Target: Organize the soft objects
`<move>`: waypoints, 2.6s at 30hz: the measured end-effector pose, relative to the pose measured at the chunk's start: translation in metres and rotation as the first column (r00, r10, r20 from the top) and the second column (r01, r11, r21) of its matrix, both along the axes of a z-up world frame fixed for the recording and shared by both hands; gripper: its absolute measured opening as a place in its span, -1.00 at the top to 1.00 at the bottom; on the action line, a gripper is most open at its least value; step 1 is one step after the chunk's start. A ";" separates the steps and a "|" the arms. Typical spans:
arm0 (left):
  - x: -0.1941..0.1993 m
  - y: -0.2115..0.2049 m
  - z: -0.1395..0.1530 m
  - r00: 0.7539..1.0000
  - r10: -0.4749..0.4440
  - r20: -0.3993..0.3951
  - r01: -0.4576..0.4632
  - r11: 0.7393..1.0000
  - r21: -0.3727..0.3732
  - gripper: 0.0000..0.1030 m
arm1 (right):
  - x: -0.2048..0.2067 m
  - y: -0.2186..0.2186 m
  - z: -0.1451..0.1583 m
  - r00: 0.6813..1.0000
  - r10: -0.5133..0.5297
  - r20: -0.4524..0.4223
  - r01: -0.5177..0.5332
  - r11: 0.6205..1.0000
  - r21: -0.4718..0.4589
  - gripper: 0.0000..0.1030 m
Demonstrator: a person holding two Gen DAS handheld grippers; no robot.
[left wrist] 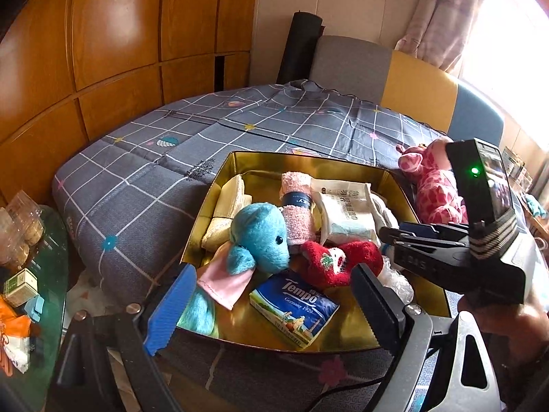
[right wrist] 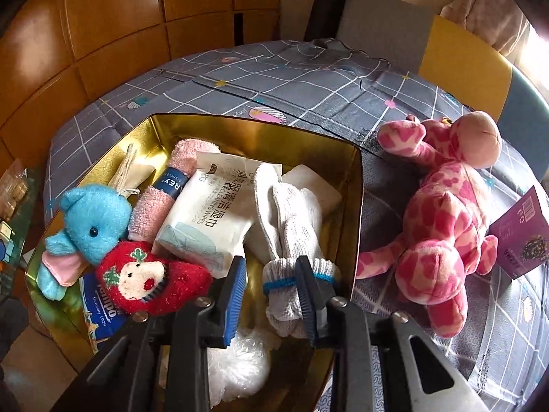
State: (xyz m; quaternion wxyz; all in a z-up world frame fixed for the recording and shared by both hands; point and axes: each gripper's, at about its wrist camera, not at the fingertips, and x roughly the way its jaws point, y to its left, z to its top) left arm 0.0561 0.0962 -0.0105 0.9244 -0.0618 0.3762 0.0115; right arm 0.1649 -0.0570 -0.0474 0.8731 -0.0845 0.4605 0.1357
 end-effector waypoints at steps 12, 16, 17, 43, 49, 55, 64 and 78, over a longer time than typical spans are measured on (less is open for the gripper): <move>-0.006 -0.010 0.007 1.000 -0.013 0.021 0.012 1.000 0.022 -0.95 | -0.039 -0.014 0.027 0.993 -0.053 0.107 0.045 0.996 0.077 0.29; -0.009 -0.015 0.009 0.999 -0.016 0.032 0.016 0.999 0.029 -0.99 | -0.058 -0.026 0.033 0.986 -0.104 0.133 0.093 0.992 0.089 0.26; -0.010 -0.017 0.010 0.999 -0.021 0.035 0.020 0.999 0.029 -0.99 | -0.062 -0.030 0.034 0.983 -0.119 0.136 0.107 0.990 0.091 0.26; -0.044 -0.084 0.021 0.993 -0.082 0.081 0.072 0.991 0.115 -0.99 | -0.156 -0.101 0.055 0.871 -0.417 0.259 0.392 0.908 0.147 0.20; -0.043 -0.084 0.022 0.995 -0.068 0.078 0.059 0.992 0.115 -0.99 | -0.156 -0.097 0.055 0.877 -0.405 0.259 0.379 0.914 0.145 0.20; -0.043 -0.080 0.024 0.995 -0.046 0.085 0.037 0.993 0.110 -0.99 | -0.154 -0.094 0.054 0.882 -0.399 0.253 0.374 0.917 0.140 0.20; -0.043 -0.078 0.025 0.995 -0.054 0.082 0.046 0.993 0.106 -0.99 | -0.153 -0.092 0.053 0.885 -0.396 0.247 0.372 0.918 0.139 0.20; -0.044 -0.078 0.024 0.995 -0.056 0.085 0.046 0.992 0.114 -0.99 | -0.154 -0.092 0.052 0.884 -0.398 0.244 0.373 0.917 0.143 0.20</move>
